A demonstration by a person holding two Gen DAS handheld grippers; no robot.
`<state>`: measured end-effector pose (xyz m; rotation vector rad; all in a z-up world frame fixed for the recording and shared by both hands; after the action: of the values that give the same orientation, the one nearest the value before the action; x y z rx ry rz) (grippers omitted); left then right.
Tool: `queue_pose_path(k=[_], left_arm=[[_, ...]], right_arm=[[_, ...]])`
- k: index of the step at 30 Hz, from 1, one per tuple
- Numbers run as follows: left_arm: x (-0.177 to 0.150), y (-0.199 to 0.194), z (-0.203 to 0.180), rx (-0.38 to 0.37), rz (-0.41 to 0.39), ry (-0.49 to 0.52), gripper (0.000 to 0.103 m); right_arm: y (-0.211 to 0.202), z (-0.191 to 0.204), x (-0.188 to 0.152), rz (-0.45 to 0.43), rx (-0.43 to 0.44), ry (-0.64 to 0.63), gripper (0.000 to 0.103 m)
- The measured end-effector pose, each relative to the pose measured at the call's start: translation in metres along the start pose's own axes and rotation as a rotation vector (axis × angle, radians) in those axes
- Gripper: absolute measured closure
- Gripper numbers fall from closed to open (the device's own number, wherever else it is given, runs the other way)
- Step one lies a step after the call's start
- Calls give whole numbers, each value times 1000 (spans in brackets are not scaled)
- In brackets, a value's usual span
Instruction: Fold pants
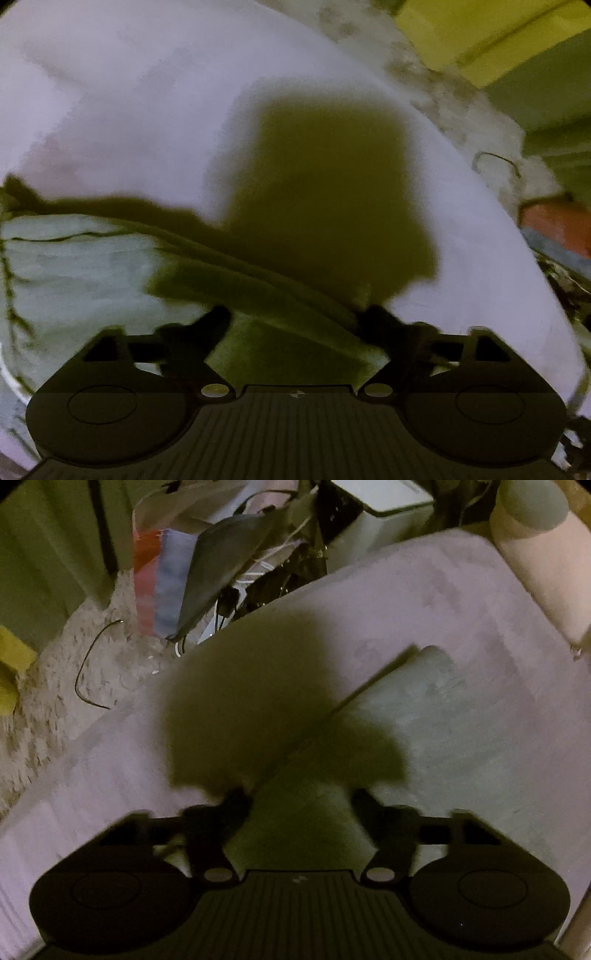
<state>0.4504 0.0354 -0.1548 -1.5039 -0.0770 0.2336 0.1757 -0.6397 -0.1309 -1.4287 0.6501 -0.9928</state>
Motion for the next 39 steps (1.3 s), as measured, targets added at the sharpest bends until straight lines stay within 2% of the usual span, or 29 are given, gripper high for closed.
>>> queue_pose_path(k=[2, 3, 5, 6, 7, 8, 10, 11, 12, 13, 15, 21, 26, 28, 32, 39], left_arm=[[-1, 1, -4, 5, -6, 19, 8], [-1, 1, -4, 9, -15, 21, 9], [0, 3, -1, 24, -19, -5, 17], [-1, 2, 0, 23, -22, -17, 22], [-1, -1, 2, 26, -30, -20, 32], [-2, -4, 4, 25, -41, -10, 36], [-4, -7, 8, 18, -58, -6, 57], [-4, -8, 12, 6, -66, -15, 64], [-5, -10, 15, -9, -73, -24, 77], [-7, -12, 20, -27, -80, -37, 84], [-10, -15, 27, -77, -87, -55, 89], [-27, -36, 39, -130, -158, -35, 92], [-56, -73, 48, -165, -289, 24, 92], [-72, -91, 57, -205, -337, 33, 92], [-112, -122, 85, -270, -421, 42, 92], [-214, -151, 150, -325, -525, 63, 92]], right_arm=[[-5, -6, -3, -11, 8, -21, 72], [-9, -10, -2, -17, 14, -16, 85], [-13, -18, -3, -31, 71, 10, 88], [-14, -22, -2, -38, 91, 17, 89], [-14, -26, -4, -45, 115, 26, 89], [-14, -27, -5, -55, 132, 21, 89], [-17, -30, -6, -72, 158, 20, 92], [-19, -31, -7, -82, 175, 23, 92], [-20, -32, -8, -87, 186, 24, 93], [-22, -33, -9, -95, 196, 26, 94], [-28, -35, -13, -112, 213, 21, 95], [-51, -46, -22, -164, 261, 10, 96], [-88, -58, -32, -223, 304, -8, 96], [-104, -64, -39, -242, 328, -15, 96], [-145, -87, -62, -286, 389, -14, 96], [-210, -147, -130, -353, 505, 9, 96]])
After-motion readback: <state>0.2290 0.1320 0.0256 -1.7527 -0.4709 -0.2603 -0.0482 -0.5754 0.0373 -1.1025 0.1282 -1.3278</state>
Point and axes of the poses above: each gripper's, at about its wrist camera, not at the fingertips, and y roughly the way its jaws point, z to its left, x to its top, the point moved 6 cm from there along y, roughly the way its jaws point, and after that the axes turned 11 degrees about x, right-handed, at the moved point
